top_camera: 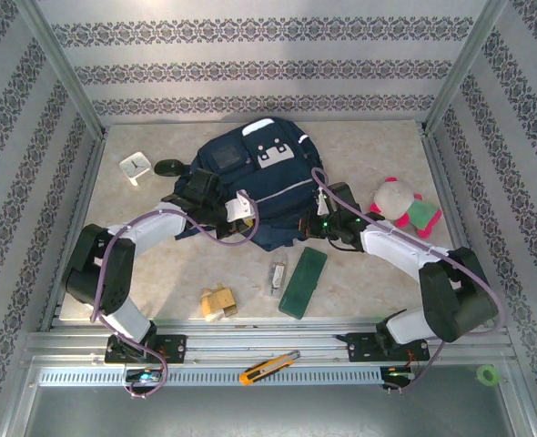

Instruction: Pack the student bag

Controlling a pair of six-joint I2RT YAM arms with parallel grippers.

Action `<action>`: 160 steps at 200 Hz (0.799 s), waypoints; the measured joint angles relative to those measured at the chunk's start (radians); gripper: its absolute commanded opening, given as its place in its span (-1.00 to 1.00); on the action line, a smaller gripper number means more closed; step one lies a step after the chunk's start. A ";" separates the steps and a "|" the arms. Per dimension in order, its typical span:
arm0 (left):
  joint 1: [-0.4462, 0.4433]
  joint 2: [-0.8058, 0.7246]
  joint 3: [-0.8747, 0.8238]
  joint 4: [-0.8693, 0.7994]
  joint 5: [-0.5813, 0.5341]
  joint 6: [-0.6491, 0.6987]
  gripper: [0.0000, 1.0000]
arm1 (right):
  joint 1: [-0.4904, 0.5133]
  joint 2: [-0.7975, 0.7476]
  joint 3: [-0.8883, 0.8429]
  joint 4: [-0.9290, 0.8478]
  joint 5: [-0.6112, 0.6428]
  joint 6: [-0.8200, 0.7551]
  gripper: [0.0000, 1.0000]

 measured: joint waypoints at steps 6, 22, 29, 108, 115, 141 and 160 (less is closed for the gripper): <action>0.005 -0.008 -0.003 -0.005 -0.009 0.003 -1.00 | 0.000 0.000 -0.003 0.009 -0.022 -0.008 -0.91; 0.025 -0.035 -0.017 -0.014 -0.040 0.008 -0.70 | 0.004 0.003 -0.010 0.039 -0.090 -0.020 -0.90; 0.034 -0.047 -0.021 -0.024 -0.050 0.015 -0.46 | 0.010 0.007 -0.010 0.050 -0.109 -0.022 -0.91; -0.192 -0.010 0.074 -0.071 -0.147 -0.027 0.43 | 0.023 0.060 -0.010 0.070 -0.145 -0.041 -0.91; -0.207 0.020 0.092 -0.055 -0.157 -0.033 0.43 | 0.023 0.060 -0.010 0.070 -0.145 -0.042 -0.91; -0.227 0.136 0.152 0.035 -0.212 -0.072 0.27 | 0.023 0.060 -0.010 0.073 -0.145 -0.042 -0.91; -0.227 0.200 0.192 0.065 -0.233 -0.100 -0.11 | 0.023 0.060 -0.010 0.079 -0.147 -0.042 -0.91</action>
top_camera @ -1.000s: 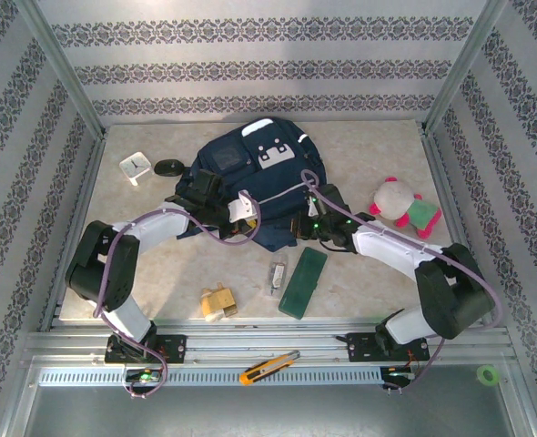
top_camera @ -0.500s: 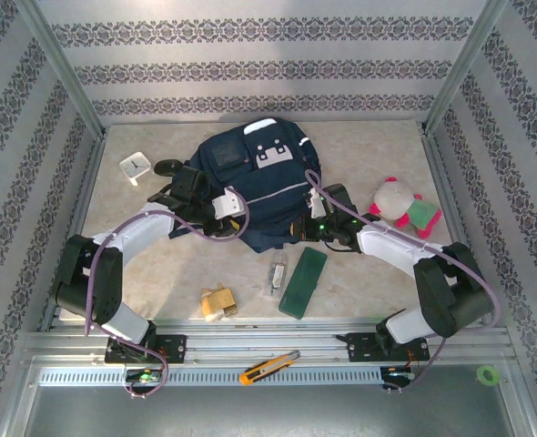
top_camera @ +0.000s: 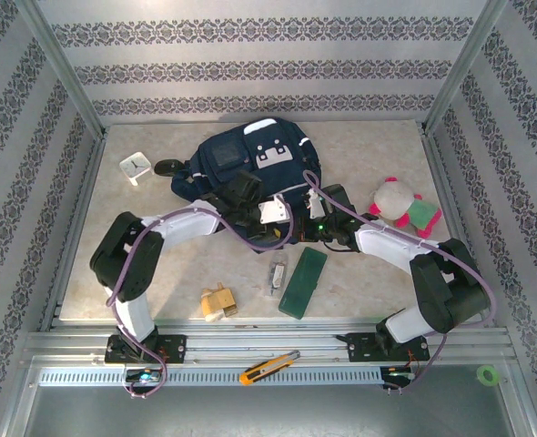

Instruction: Pack the student bag

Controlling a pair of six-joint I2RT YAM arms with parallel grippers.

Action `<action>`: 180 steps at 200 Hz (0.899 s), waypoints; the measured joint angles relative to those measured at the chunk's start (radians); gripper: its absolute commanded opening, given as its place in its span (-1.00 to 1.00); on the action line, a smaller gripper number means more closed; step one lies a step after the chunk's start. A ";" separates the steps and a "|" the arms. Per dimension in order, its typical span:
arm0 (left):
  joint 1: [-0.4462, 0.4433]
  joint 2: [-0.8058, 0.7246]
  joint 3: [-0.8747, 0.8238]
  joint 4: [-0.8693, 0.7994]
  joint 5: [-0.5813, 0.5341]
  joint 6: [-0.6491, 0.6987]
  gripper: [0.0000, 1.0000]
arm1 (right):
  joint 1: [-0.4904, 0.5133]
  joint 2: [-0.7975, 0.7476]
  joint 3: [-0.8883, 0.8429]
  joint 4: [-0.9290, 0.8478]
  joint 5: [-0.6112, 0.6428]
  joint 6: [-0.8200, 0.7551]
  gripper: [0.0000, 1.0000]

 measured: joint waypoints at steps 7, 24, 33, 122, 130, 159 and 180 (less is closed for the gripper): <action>0.000 0.015 0.011 0.002 -0.002 -0.003 -0.31 | 0.000 0.000 0.000 0.002 0.000 0.000 -0.91; 0.000 0.021 0.016 -0.005 -0.003 -0.013 -0.75 | -0.003 0.000 0.000 0.006 0.000 0.000 -0.92; 0.000 0.013 0.010 -0.007 0.000 -0.006 -0.83 | -0.008 0.000 0.000 0.009 0.000 0.000 -0.92; 0.164 -0.251 -0.157 -0.164 0.179 0.105 -0.92 | -0.080 0.019 0.005 0.048 -0.006 -0.002 -0.93; 0.179 -0.266 -0.163 -0.188 0.184 0.116 -0.92 | -0.092 0.035 0.006 0.045 0.012 -0.003 -0.93; 0.195 -0.288 -0.165 -0.264 0.182 0.159 -0.92 | -0.110 0.052 0.007 0.029 0.068 -0.008 -0.93; 0.204 -0.299 -0.165 -0.305 0.184 0.182 -0.89 | -0.125 0.052 0.007 0.027 0.080 -0.011 -0.93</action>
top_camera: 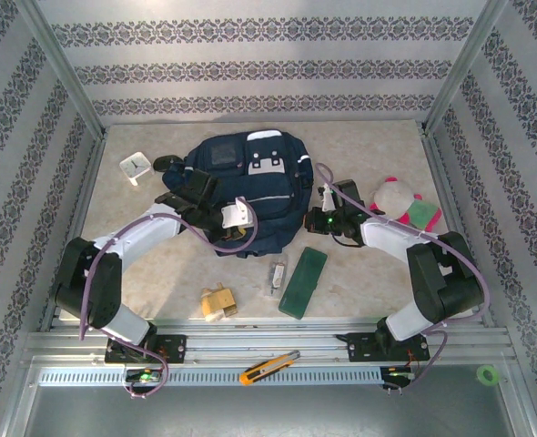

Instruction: Pack the student bag

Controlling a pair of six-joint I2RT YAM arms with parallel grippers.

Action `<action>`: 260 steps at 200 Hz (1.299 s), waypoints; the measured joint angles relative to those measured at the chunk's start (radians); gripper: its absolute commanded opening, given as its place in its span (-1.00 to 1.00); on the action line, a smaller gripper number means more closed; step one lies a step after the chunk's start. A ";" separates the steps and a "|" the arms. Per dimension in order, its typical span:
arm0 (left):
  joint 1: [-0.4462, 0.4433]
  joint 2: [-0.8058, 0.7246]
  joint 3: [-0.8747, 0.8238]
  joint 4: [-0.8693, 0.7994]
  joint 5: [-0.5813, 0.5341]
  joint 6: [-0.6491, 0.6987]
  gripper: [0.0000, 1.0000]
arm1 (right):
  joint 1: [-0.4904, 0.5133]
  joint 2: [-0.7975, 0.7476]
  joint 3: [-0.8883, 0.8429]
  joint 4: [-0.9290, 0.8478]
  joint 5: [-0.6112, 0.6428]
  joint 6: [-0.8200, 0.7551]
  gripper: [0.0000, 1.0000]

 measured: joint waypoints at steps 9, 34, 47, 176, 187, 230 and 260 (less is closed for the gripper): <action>0.006 -0.010 -0.002 -0.006 0.005 0.000 -0.87 | -0.005 0.000 0.000 0.001 0.000 -0.002 -0.93; 0.014 -0.050 -0.026 -0.006 0.011 -0.005 -0.87 | -0.008 0.000 0.000 0.008 -0.002 -0.008 -0.93; 0.017 -0.072 -0.043 -0.006 0.017 -0.009 -0.87 | -0.009 0.000 0.000 0.008 -0.001 -0.012 -0.94; 0.028 -0.211 -0.110 0.001 0.136 -0.027 -0.93 | -0.134 0.208 0.144 0.091 -0.077 0.011 -0.92; 0.029 -0.211 -0.118 0.008 0.130 -0.032 -0.95 | -0.137 0.208 0.145 0.093 -0.084 0.010 -0.92; 0.029 -0.211 -0.153 0.087 0.046 -0.070 -0.87 | -0.156 0.201 0.145 0.084 -0.077 -0.008 -0.14; 0.033 -0.179 -0.197 0.187 -0.051 -0.103 -0.79 | -0.204 0.098 0.125 0.063 -0.036 0.010 0.04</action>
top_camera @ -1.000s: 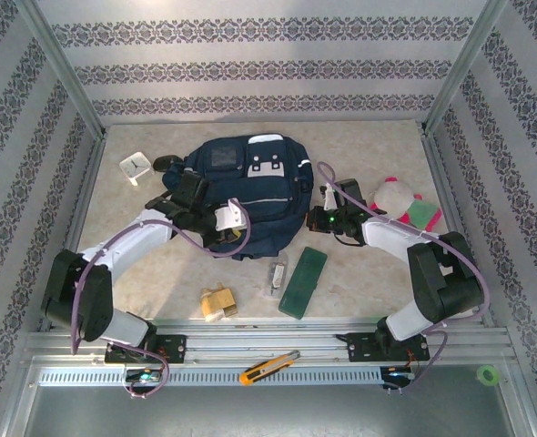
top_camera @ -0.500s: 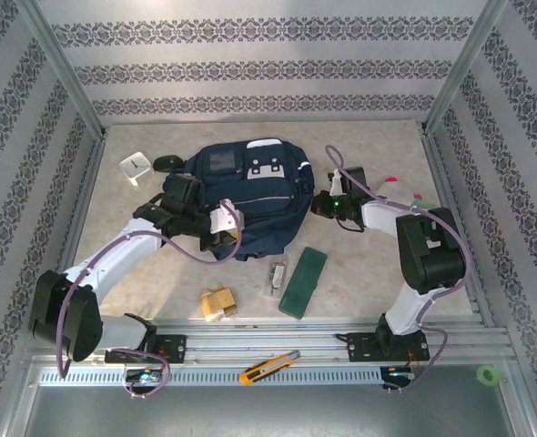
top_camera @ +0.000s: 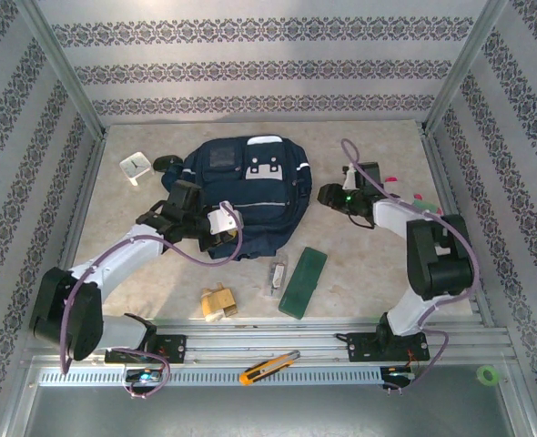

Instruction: Pack the student bag

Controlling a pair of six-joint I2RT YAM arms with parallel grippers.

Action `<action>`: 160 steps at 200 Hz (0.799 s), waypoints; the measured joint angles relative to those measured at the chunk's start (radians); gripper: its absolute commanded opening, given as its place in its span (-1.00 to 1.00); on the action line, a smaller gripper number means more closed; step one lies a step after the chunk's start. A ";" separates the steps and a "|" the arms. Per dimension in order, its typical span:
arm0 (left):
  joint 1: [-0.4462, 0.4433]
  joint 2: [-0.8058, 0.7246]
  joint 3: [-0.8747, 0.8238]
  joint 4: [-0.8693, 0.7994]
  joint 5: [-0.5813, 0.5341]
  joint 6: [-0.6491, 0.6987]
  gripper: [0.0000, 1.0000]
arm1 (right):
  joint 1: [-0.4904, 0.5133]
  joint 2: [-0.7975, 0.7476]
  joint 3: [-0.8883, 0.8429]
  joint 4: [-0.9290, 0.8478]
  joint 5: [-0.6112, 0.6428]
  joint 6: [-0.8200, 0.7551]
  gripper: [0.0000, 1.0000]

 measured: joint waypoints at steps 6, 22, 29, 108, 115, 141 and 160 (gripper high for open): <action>0.000 0.017 -0.001 0.014 -0.010 -0.002 -0.78 | -0.005 -0.034 -0.008 -0.005 0.004 0.002 0.05; 0.000 0.066 -0.001 0.045 -0.038 0.002 -0.77 | -0.007 -0.129 -0.023 -0.022 0.003 0.007 0.06; 0.000 0.086 -0.001 0.056 -0.055 0.006 -0.74 | -0.005 -0.165 -0.027 -0.028 -0.002 0.009 0.06; 0.013 0.085 0.034 0.113 -0.049 -0.176 0.48 | 0.197 -0.254 -0.061 -0.127 -0.004 0.095 0.11; 0.013 0.056 0.034 0.122 -0.049 -0.229 0.48 | 0.217 -0.254 -0.062 -0.128 0.002 0.109 0.11; 0.013 -0.041 0.034 0.139 -0.050 -0.385 0.49 | 0.276 -0.213 -0.068 -0.106 0.008 0.169 0.12; 0.006 -0.060 0.035 0.137 -0.062 -0.443 0.48 | 0.312 -0.143 -0.068 -0.069 0.004 0.219 0.11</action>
